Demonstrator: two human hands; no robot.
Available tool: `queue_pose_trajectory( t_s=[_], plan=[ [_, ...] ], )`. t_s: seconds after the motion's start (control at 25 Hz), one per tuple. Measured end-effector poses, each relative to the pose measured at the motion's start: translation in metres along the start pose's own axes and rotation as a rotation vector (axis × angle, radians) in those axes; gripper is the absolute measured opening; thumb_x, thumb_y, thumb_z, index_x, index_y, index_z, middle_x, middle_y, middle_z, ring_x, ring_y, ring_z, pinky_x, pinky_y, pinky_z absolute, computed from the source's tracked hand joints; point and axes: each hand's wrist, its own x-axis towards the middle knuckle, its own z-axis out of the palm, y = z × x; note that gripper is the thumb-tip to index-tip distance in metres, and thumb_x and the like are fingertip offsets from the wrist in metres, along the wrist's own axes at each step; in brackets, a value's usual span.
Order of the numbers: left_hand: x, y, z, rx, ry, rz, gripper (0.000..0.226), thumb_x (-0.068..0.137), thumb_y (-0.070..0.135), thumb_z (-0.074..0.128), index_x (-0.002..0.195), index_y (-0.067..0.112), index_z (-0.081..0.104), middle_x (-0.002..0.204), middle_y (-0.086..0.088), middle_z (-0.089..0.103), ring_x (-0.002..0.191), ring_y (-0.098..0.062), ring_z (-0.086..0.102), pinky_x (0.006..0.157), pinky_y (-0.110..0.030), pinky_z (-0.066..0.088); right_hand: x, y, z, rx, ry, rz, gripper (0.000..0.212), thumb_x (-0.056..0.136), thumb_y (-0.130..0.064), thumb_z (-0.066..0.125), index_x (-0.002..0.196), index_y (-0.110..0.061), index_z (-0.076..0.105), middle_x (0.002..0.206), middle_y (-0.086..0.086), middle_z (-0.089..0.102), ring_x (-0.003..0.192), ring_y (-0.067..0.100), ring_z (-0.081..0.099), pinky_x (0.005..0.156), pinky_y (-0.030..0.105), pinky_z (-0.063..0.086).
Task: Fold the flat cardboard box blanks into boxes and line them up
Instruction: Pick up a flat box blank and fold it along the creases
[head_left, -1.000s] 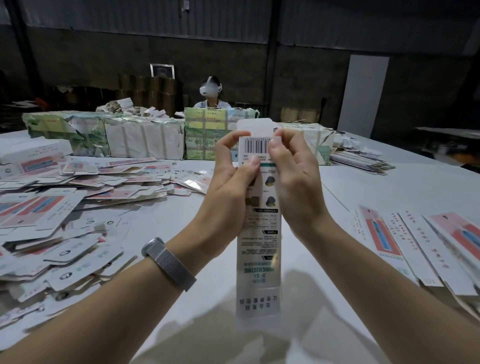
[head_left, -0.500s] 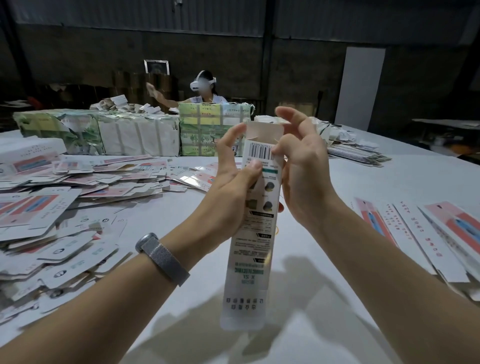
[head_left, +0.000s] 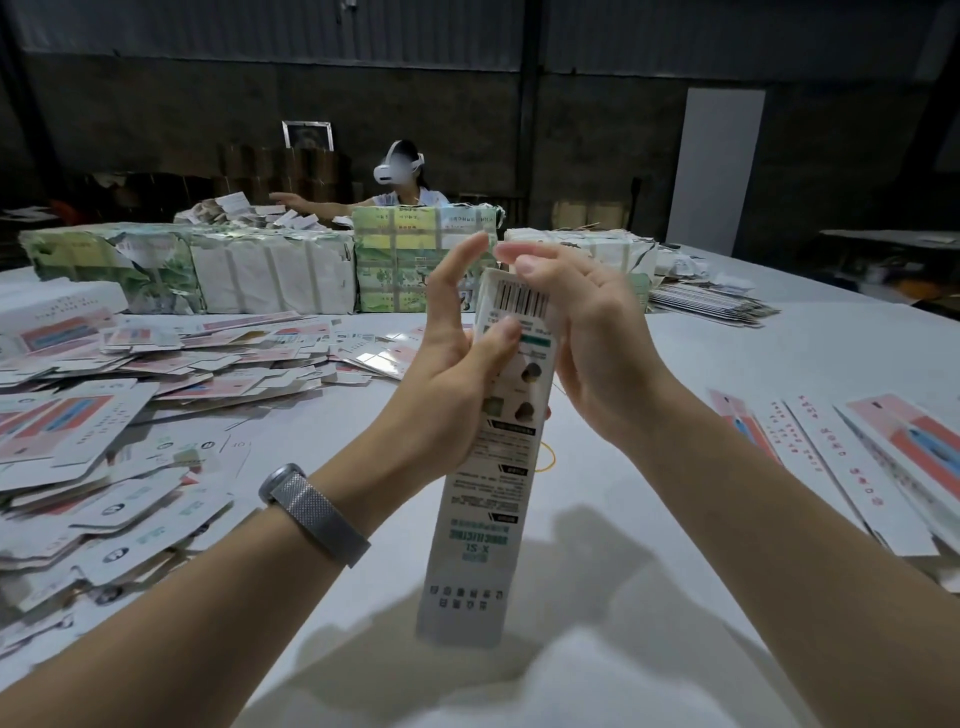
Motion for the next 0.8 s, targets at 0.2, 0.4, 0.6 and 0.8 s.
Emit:
queue_pose_trajectory(
  t_s=[0.2,0.4,0.6,0.8],
  plan=[
    [-0.001,0.003,-0.004,0.020,-0.016,0.000,0.052,0.103,0.025,0.039,0.143,0.051,0.017,0.076,-0.010,0.070,0.064,-0.029,0.070,0.060,-0.033,0.058,0.000,-0.001,-0.003,-0.071,-0.038,0.001,0.020,0.097,-0.015,0.055,0.101,-0.012,0.075,0.082,0.012,0.067,0.073,0.032,0.064,0.074,0.073,0.046],
    [-0.003,0.007,-0.002,0.016,-0.072,-0.006,0.054,0.106,0.016,0.036,0.147,0.043,0.014,0.084,0.000,0.071,0.062,-0.024,0.068,0.058,-0.030,0.057,0.001,-0.002,-0.009,-0.097,0.021,-0.020,0.021,0.099,-0.013,0.054,0.096,-0.013,0.075,0.079,0.007,0.068,0.073,0.024,0.064,0.072,0.069,0.047],
    [-0.002,0.012,-0.002,-0.006,-0.044,-0.033,0.051,0.107,0.016,0.037,0.145,0.044,0.018,0.090,-0.014,0.069,0.063,-0.027,0.068,0.058,-0.029,0.056,0.002,-0.003,-0.013,-0.073,-0.040,-0.032,0.023,0.089,-0.025,0.055,0.091,-0.019,0.077,0.081,0.008,0.066,0.077,0.025,0.062,0.073,0.052,0.044],
    [-0.002,0.010,-0.004,-0.020,-0.038,-0.051,0.049,0.108,0.015,0.035,0.145,0.045,0.021,0.087,-0.009,0.073,0.063,-0.026,0.068,0.058,-0.029,0.056,0.001,-0.001,-0.014,-0.104,-0.081,-0.044,0.027,0.093,-0.027,0.052,0.095,-0.018,0.077,0.090,0.009,0.059,0.081,0.025,0.060,0.076,0.063,0.046]
  ],
)
